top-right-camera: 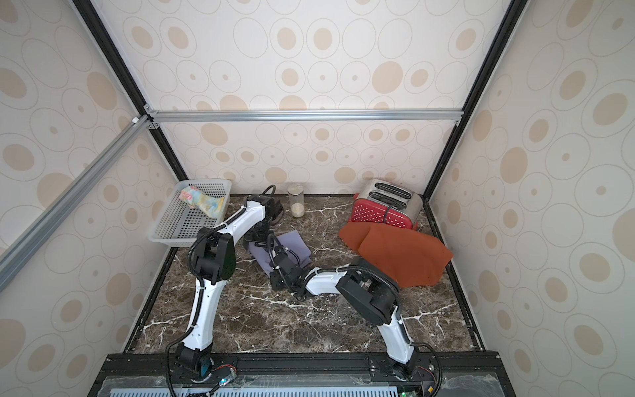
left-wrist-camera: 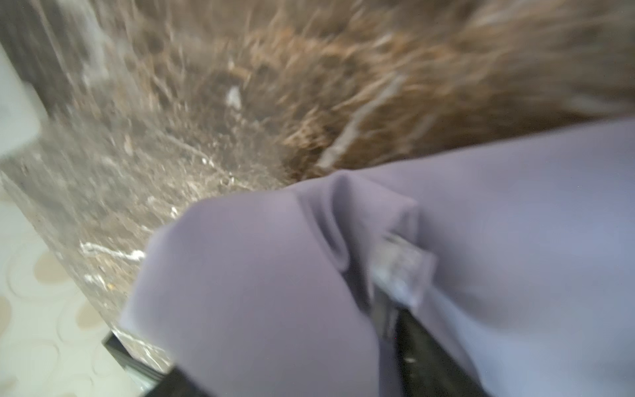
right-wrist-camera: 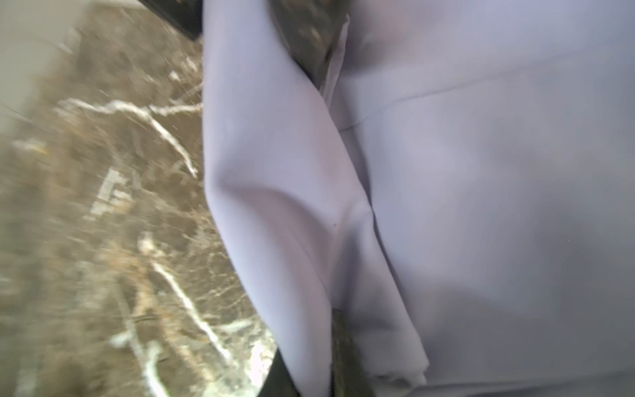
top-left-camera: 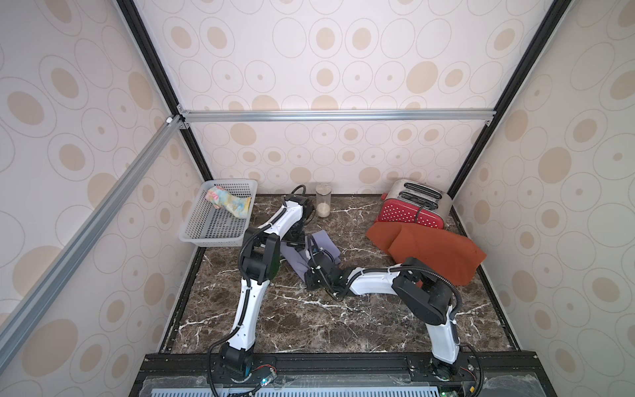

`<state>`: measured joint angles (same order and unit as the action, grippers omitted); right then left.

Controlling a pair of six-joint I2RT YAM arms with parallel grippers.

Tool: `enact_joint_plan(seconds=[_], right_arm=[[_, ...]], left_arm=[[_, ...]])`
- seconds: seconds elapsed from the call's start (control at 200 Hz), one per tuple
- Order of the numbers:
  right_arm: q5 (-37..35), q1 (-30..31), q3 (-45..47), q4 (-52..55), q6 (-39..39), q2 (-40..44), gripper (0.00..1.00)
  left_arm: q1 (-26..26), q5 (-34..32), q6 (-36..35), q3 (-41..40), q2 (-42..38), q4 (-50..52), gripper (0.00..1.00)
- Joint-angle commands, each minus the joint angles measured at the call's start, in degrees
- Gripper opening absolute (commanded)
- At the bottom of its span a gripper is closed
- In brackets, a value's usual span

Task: Roll up the skirts
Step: Roll the skirt at the center of the board.

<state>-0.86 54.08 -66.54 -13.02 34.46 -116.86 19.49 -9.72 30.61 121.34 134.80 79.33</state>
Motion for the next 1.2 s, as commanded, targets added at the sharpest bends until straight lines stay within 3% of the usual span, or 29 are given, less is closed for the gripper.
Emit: enact_joint_plan(seconds=[0.0, 0.11, 0.195, 0.376, 0.571, 0.722, 0.952, 1.098, 1.198], right_arm=[[16.92, -3.54, 5.15, -6.27, 10.24, -1.26, 0.0], [25.75, -6.6, 6.98, -13.05, 17.07, -2.05, 0.0], [31.57, -8.6, 7.47, -17.79, 22.64, -3.21, 0.0], [40.29, -11.97, 8.58, -27.64, 33.83, -6.47, 0.0], [45.2, -14.13, 9.53, -36.72, 41.89, -9.78, 0.0], [46.76, -15.02, 10.62, -38.89, 45.52, -10.65, 0.0], [47.71, -15.48, 12.06, -49.89, 56.72, -14.1, 0.0], [47.71, -15.66, 11.64, -55.15, 62.28, -16.88, 0.0], [47.75, -15.66, 11.68, -54.0, 61.91, -16.89, 0.0]], left_arm=[[-2.5, 5.79, 2.11, 2.59, -9.34, -4.6, 0.89], [-4.24, 11.37, 2.43, -6.06, -18.59, -17.25, 0.99], [-4.85, 15.19, 2.52, -17.01, -25.73, -28.84, 0.99], [-4.94, 14.83, 8.46, -42.85, -39.74, -52.5, 0.99], [-5.75, 18.53, 17.03, -59.64, -43.42, -67.81, 0.99], [-6.04, 23.28, 20.16, -60.78, -37.14, -70.6, 0.99], [-6.04, 22.22, 22.93, -58.39, -30.25, -71.01, 0.95], [-5.95, 20.11, 25.39, -56.28, -26.62, -69.98, 0.73], [-5.17, 18.28, 26.34, -54.51, -24.9, -68.33, 0.46]])
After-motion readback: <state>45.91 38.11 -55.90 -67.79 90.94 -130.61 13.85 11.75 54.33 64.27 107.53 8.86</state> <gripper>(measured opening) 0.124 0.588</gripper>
